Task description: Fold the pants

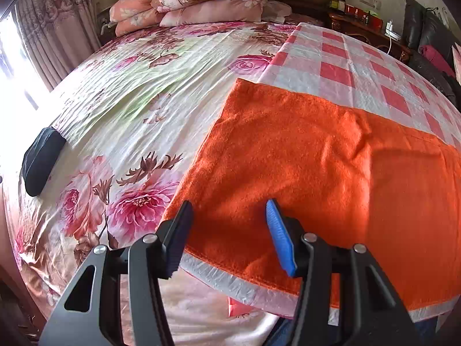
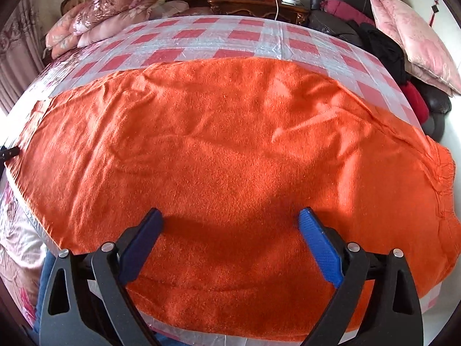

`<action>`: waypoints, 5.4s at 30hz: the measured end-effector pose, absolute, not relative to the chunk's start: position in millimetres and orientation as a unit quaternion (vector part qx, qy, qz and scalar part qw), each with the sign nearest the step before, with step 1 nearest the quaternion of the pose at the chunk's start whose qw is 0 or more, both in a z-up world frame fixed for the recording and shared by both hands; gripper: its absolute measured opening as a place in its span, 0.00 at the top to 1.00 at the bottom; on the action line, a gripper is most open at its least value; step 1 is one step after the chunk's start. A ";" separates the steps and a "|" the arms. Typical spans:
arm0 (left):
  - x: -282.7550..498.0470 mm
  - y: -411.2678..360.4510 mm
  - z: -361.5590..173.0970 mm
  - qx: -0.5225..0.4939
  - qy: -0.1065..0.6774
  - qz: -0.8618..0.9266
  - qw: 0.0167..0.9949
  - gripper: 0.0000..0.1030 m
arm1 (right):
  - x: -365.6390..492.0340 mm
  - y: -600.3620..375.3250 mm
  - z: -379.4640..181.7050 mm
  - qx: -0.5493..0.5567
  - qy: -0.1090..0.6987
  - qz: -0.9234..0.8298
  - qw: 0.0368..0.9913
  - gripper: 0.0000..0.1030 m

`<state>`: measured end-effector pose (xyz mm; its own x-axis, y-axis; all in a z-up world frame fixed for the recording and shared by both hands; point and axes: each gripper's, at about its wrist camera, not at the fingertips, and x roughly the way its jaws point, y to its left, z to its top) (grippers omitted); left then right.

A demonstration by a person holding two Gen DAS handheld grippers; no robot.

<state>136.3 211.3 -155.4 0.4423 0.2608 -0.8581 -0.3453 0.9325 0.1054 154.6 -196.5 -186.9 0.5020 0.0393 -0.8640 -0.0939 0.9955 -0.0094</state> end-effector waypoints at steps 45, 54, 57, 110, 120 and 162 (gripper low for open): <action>264.9 259.9 -155.6 0.014 0.502 0.114 0.857 0.48 | 142.1 -257.6 -142.1 0.055 0.436 -0.017 0.898 0.06; 266.2 250.9 -154.8 0.023 0.501 0.160 0.850 0.46 | 145.7 -415.4 -168.0 0.113 0.471 -0.200 0.852 0.13; 265.3 248.2 -153.5 0.025 0.504 0.179 0.845 0.42 | 138.9 -416.8 -174.0 0.079 0.464 -0.195 0.860 0.14; 139.0 5.4 -168.0 0.041 0.442 -0.062 0.894 0.01 | 154.8 -219.6 -184.4 0.034 0.516 -0.054 0.854 0.04; 145.5 118.1 -164.3 0.015 0.440 0.066 0.895 0.01 | 159.5 -213.0 -177.2 0.051 0.542 -0.065 0.836 0.05; 106.6 332.5 -164.4 -0.270 0.450 0.008 0.851 0.87 | 174.5 -104.6 -184.6 -0.049 0.517 0.063 0.852 0.05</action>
<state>106.6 332.5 -164.4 0.5945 -0.2301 -0.7705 -0.2560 0.8542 -0.4526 174.5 -104.6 -184.6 0.4579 0.0573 -0.8872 -0.1584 0.9872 -0.0180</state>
